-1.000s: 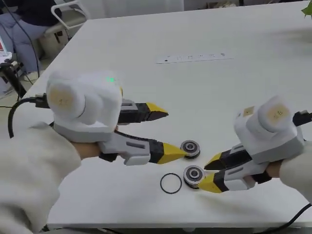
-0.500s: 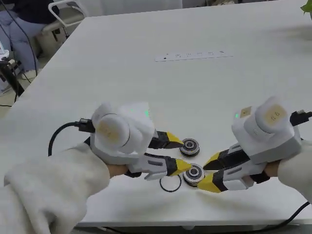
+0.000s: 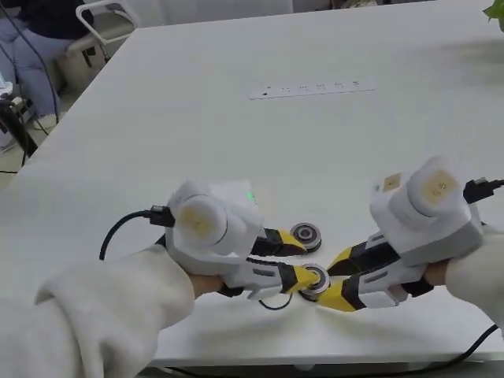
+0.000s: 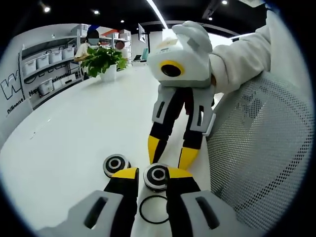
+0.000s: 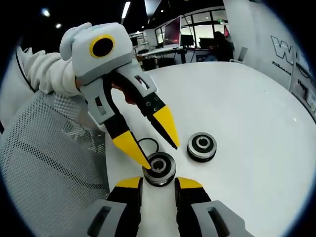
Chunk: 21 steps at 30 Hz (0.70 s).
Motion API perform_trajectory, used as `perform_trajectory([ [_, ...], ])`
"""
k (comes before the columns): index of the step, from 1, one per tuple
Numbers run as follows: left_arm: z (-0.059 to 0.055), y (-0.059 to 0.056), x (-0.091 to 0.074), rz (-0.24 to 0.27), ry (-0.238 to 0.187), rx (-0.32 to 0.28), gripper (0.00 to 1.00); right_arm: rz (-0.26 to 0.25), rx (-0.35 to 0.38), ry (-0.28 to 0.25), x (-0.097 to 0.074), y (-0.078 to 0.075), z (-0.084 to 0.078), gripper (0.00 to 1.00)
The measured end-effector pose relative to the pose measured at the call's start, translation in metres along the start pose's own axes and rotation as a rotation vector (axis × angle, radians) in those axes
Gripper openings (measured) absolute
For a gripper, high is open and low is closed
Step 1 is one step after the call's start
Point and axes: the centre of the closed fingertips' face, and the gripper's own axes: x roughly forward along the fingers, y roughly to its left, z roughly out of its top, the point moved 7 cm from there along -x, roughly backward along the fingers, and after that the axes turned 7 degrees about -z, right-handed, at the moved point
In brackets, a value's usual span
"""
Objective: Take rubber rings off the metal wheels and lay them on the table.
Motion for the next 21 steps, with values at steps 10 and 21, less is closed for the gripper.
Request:
perform_trajectory([
  [10, -0.0065, -0.0033, 0.0044, -0.015, 0.017, -0.014, 0.14, -0.001, -0.015, 0.005, 0.0013, 0.0003, -0.0005, 0.23],
  [21, -0.0059, -0.0079, 0.0075, -0.02, 0.011, 0.037, 0.08, -0.013, -0.056, 0.011, 0.001, -0.0024, -0.0014, 0.18],
])
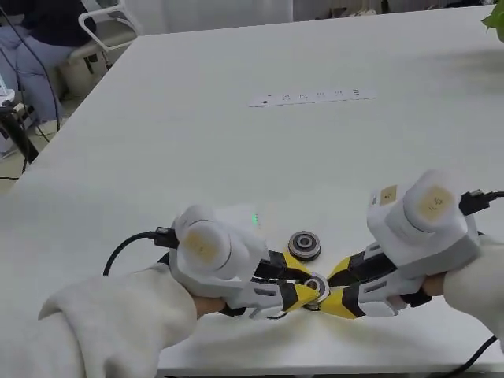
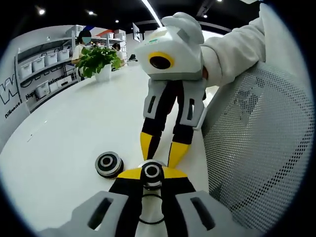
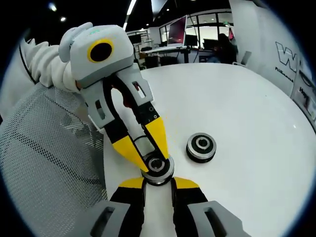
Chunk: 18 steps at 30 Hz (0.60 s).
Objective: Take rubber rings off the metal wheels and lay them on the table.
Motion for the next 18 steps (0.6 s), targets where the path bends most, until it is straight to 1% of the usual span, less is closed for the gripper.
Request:
perform_trajectory([
  [3, -0.001, 0.0012, -0.0002, -0.001, -0.007, -0.027, 0.08, 0.0, -0.007, 0.002, 0.0001, 0.0001, -0.0002, 0.17],
  [6, -0.0015, 0.0005, -0.0004, 0.001, -0.01, -0.017, 0.08, 0.002, -0.008, 0.006, -0.0005, -0.0001, -0.0009, 0.16],
  [12, -0.0026, 0.0001, -0.0012, 0.004, -0.029, -0.021, 0.08, 0.004, -0.02, 0.014, -0.0018, -0.0006, -0.0019, 0.12],
  [18, -0.0029, 0.0001, -0.0019, 0.003, -0.029, -0.019, 0.07, 0.002, -0.039, 0.02, -0.0027, -0.0009, -0.0024, 0.07],
])
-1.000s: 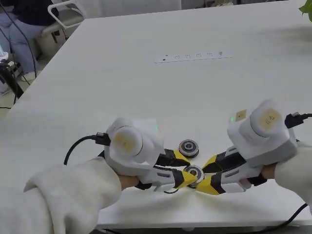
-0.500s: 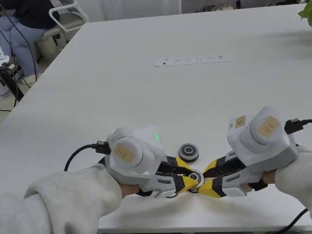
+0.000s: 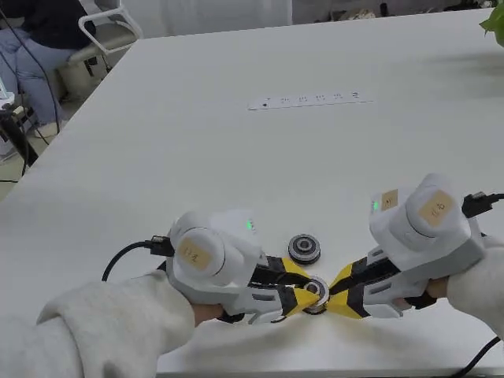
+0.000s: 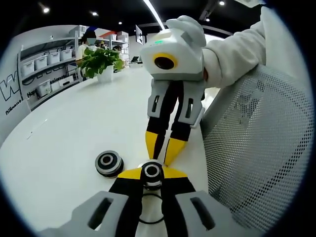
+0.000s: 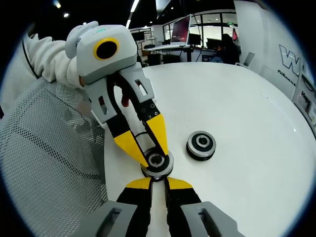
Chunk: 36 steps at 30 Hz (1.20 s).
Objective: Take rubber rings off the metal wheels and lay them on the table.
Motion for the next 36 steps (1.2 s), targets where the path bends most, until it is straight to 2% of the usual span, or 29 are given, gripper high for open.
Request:
perform_trajectory([
  [10, -0.0004, -0.0001, -0.0014, 0.0, -0.002, -0.002, 0.07, -0.013, -0.024, -0.001, -0.0003, -0.0004, 0.001, 0.01],
  [17, -0.0005, -0.0002, -0.0017, 0.0, -0.006, -0.003, 0.07, -0.02, 0.004, 0.0, -0.0005, -0.0014, 0.0012, 0.0],
  [27, -0.0014, -0.0001, -0.0021, -0.006, -0.018, 0.002, 0.07, -0.018, 0.099, 0.009, -0.0016, -0.0027, 0.0002, 0.0],
  [30, -0.0017, 0.0001, -0.0021, -0.008, -0.02, 0.003, 0.07, -0.015, 0.142, 0.012, -0.0025, -0.0037, -0.0001, 0.0],
  [36, -0.0018, 0.0, -0.002, -0.008, -0.024, 0.002, 0.07, -0.008, 0.278, 0.018, -0.0055, -0.0064, -0.0009, 0.0],
])
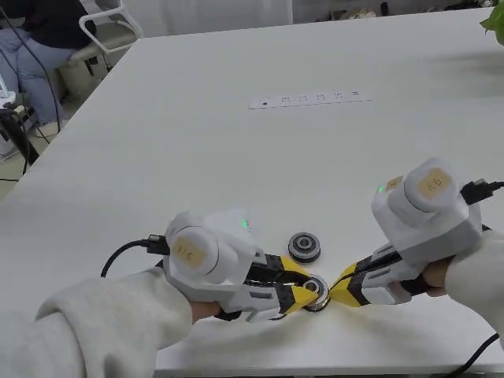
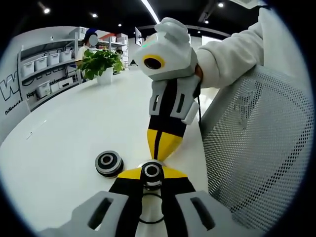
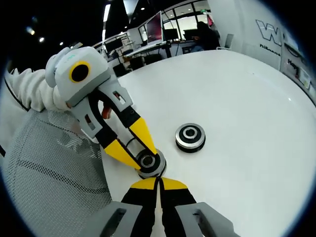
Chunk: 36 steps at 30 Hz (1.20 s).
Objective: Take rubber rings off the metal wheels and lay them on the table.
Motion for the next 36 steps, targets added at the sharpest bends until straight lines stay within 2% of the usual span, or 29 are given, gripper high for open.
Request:
perform_trajectory([
  [10, -0.0001, 0.0002, 0.0002, 0.001, -0.003, -0.003, 0.07, 0.018, 0.122, -0.036, -0.0045, -0.0034, 0.0025, 0.0],
  [11, -0.0001, 0.0002, 0.0002, 0.001, -0.003, -0.003, 0.07, 0.023, 0.156, -0.04, -0.0051, -0.0032, 0.0038, 0.0],
  [13, 0.0, 0.0002, 0.0003, 0.003, -0.003, -0.003, 0.07, 0.024, 0.156, -0.057, -0.0056, -0.0037, 0.0039, 0.0],
  [22, -0.0002, 0.0003, 0.0006, 0.005, -0.005, -0.004, 0.07, 0.046, 0.198, -0.057, -0.0058, 0.0008, 0.0049, 0.0],
  [36, -0.0003, 0.0001, 0.001, 0.009, -0.006, -0.006, 0.07, 0.059, 0.21, -0.058, -0.0071, 0.0032, 0.0083, 0.0],
])
